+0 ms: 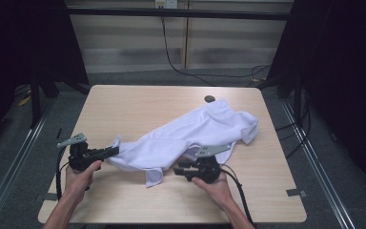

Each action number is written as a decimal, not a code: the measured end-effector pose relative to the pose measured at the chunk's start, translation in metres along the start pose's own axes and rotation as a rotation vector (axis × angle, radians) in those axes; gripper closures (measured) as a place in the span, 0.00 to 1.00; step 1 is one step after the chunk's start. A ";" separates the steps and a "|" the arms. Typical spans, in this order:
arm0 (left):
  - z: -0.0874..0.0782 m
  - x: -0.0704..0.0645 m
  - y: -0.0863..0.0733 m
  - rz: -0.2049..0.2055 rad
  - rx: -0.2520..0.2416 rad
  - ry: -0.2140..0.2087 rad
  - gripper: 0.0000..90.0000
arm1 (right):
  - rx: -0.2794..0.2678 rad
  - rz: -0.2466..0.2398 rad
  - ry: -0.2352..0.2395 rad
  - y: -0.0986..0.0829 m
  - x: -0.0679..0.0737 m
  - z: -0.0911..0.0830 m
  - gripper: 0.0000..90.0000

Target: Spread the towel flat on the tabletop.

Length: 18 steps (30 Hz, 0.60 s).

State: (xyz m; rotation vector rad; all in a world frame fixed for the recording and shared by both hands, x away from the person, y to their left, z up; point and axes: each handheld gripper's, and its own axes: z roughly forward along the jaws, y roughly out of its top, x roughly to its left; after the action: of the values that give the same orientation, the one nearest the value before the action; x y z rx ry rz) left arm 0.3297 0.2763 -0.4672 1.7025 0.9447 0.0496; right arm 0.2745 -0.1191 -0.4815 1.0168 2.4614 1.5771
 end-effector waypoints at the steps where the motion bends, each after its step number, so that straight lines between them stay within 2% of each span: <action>1: 0.000 -0.001 0.001 -0.005 -0.008 -0.006 0.95 | 0.026 0.001 0.012 -0.006 0.002 0.008 0.69; 2: 0.000 -0.001 0.001 -0.005 -0.008 -0.006 0.95 | 0.026 0.001 0.012 -0.006 0.002 0.008 0.69; 3: 0.000 -0.002 0.002 -0.003 -0.014 -0.007 0.95 | 0.052 0.007 0.033 -0.012 0.004 0.020 0.66; 4: -0.001 -0.004 0.004 0.006 -0.019 -0.014 0.95 | 0.065 0.002 0.039 -0.012 0.005 0.025 0.64; 8: 0.000 -0.005 0.005 -0.001 -0.027 -0.017 0.95 | 0.081 -0.009 0.060 -0.011 0.009 0.037 0.61; 10: -0.001 -0.006 0.006 -0.006 -0.037 -0.023 0.95 | 0.095 -0.010 0.071 -0.007 0.014 0.051 0.59; 11: -0.001 -0.006 0.007 -0.001 -0.037 -0.030 0.95 | 0.095 -0.010 0.071 -0.007 0.014 0.051 0.59; 12: -0.003 -0.008 0.008 0.000 -0.044 -0.036 0.95 | 0.112 -0.029 0.013 -0.004 0.017 0.059 0.70; 13: -0.004 -0.010 0.009 0.002 -0.051 -0.036 0.95 | 0.096 -0.015 -0.010 -0.004 0.016 0.060 0.79; 14: -0.007 -0.011 0.010 0.008 -0.059 -0.036 0.95 | 0.096 -0.015 -0.010 -0.004 0.016 0.060 0.79; 15: -0.011 -0.013 0.011 0.013 -0.072 -0.036 0.96 | 0.041 -0.004 -0.025 -0.002 0.010 0.054 0.95; 16: -0.013 -0.013 0.011 0.013 -0.079 -0.034 0.96 | 0.014 -0.005 -0.043 0.000 0.008 0.048 0.98; 17: -0.013 -0.013 0.011 0.013 -0.079 -0.034 0.96 | 0.014 -0.005 -0.043 0.000 0.008 0.048 0.98; 18: -0.014 -0.013 0.012 0.018 -0.076 -0.038 0.96 | -0.028 0.003 -0.039 0.006 0.003 0.031 0.99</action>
State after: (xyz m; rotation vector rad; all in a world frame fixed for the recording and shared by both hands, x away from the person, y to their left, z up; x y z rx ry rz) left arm 0.3204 0.2791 -0.4467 1.6361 0.8887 0.0645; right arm 0.2866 -0.0914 -0.4904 1.0378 2.4066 1.5726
